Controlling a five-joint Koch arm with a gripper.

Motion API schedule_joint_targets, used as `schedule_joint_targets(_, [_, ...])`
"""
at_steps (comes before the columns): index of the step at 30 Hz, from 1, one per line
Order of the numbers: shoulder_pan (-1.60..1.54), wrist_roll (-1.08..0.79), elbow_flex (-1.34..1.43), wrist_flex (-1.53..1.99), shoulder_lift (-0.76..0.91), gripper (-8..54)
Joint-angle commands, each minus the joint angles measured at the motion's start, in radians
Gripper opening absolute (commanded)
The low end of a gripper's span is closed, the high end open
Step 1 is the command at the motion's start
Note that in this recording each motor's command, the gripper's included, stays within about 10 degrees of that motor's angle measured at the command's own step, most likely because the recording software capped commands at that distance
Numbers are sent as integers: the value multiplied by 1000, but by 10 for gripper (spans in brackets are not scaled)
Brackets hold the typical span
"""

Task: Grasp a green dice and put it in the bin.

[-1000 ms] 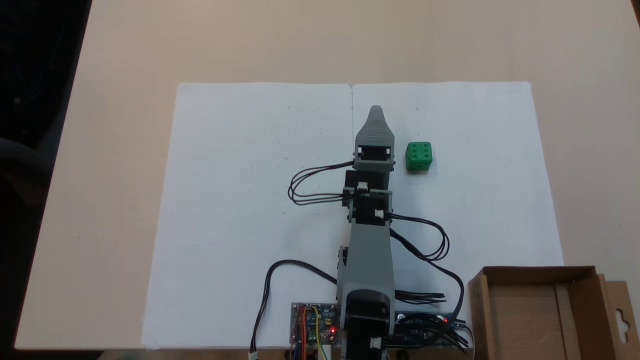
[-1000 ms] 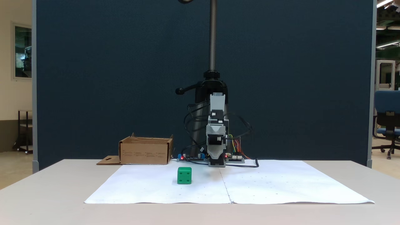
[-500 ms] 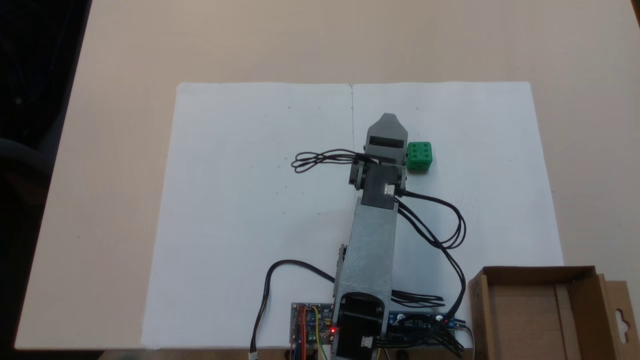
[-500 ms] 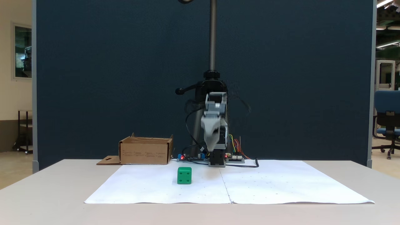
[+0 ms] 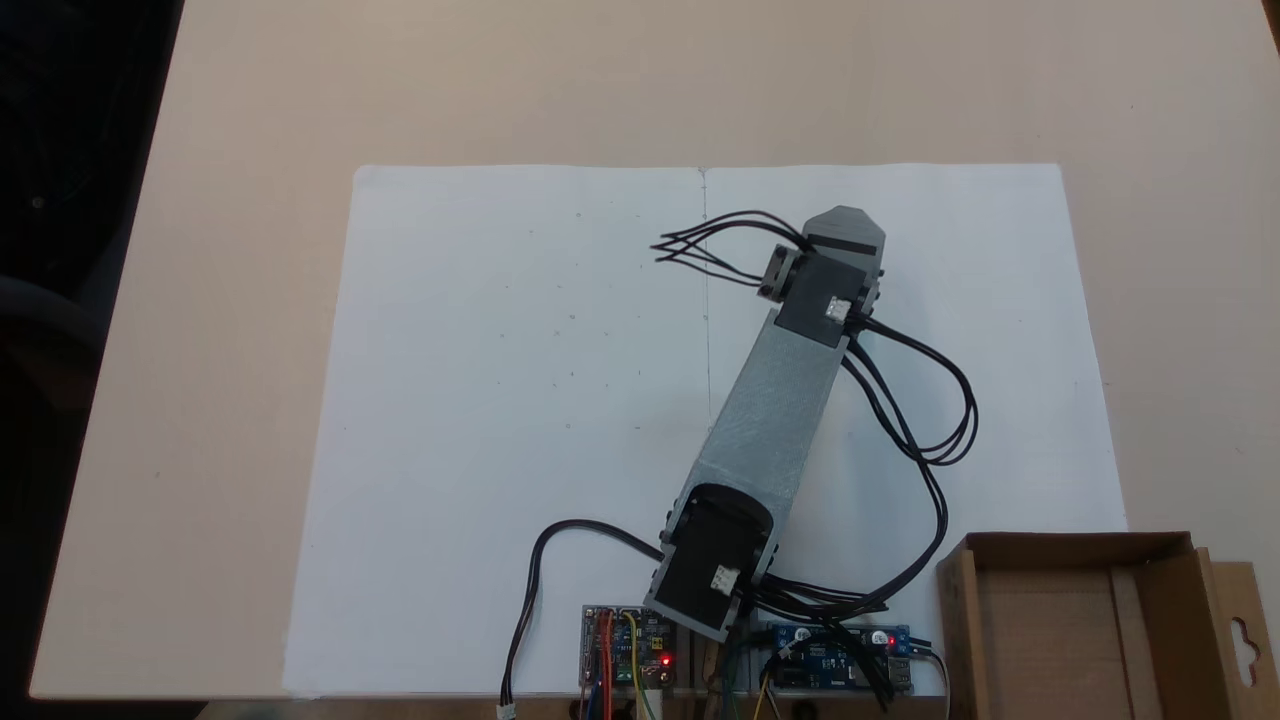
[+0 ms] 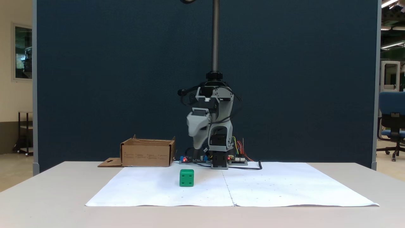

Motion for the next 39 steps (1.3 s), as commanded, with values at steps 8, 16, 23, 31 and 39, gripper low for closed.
schedule_joint_targets(8, [121,-293,-100,81,-31,425])
schedule_joint_targets(16, [193,-428,-100,117,-69,433])
schedule_joint_targets(23, [218,-459,-100,118,-146,433])
schedule_joint_targets(31, [206,-460,-117,118,-250,431])
schedule_joint_targets(39, [163,-459,-156,120,-342,429])
